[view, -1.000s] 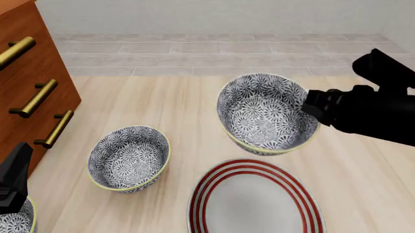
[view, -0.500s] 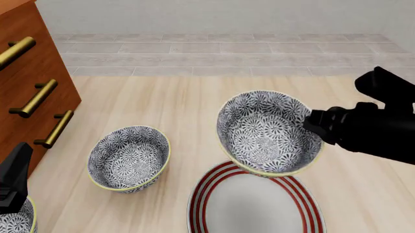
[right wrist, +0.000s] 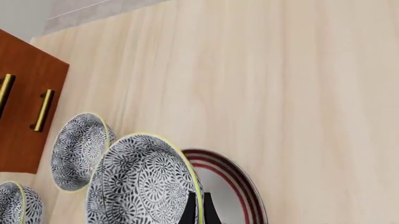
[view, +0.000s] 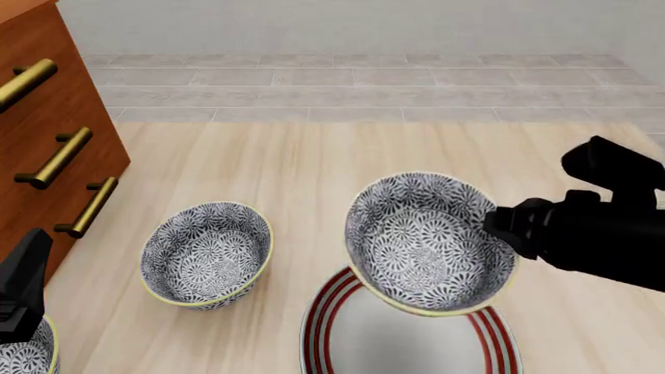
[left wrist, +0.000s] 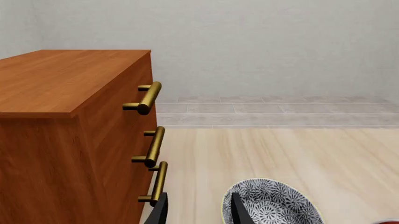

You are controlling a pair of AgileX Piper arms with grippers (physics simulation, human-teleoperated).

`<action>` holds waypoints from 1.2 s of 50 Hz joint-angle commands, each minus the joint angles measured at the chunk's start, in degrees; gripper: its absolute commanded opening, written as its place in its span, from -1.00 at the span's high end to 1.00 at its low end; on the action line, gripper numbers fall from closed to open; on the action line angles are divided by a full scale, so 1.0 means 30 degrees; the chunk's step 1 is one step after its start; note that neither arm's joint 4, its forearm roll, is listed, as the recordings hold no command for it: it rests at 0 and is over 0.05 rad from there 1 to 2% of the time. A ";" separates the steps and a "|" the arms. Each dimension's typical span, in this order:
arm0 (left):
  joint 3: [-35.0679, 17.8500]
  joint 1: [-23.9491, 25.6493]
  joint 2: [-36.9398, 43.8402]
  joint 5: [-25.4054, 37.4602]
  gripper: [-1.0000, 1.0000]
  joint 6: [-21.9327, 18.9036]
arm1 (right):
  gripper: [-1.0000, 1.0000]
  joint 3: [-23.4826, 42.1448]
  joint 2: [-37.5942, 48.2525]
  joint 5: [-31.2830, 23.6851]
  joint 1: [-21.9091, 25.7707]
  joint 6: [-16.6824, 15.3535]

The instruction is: Pick up the bowl and put it in the front on the plate.

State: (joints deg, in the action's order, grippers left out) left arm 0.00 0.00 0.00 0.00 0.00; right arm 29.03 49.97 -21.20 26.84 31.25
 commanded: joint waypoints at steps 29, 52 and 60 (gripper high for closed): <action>0.0000 0.0000 0.0000 0.0000 -1.00 0.0000 | 1.00 -0.1758 0.2071 0.2523 0.0647 -0.0746; 0.0000 0.0000 0.0000 0.0000 -1.00 0.0000 | 1.00 -0.2416 0.2403 0.2960 0.0757 -0.1209; 0.0000 0.0000 0.0000 0.0000 -1.00 0.0000 | 1.00 -0.2754 0.2132 0.2798 0.0583 -0.1339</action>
State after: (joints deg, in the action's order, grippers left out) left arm 0.00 0.00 0.00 0.00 0.00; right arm 21.57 56.76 -12.91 28.81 27.59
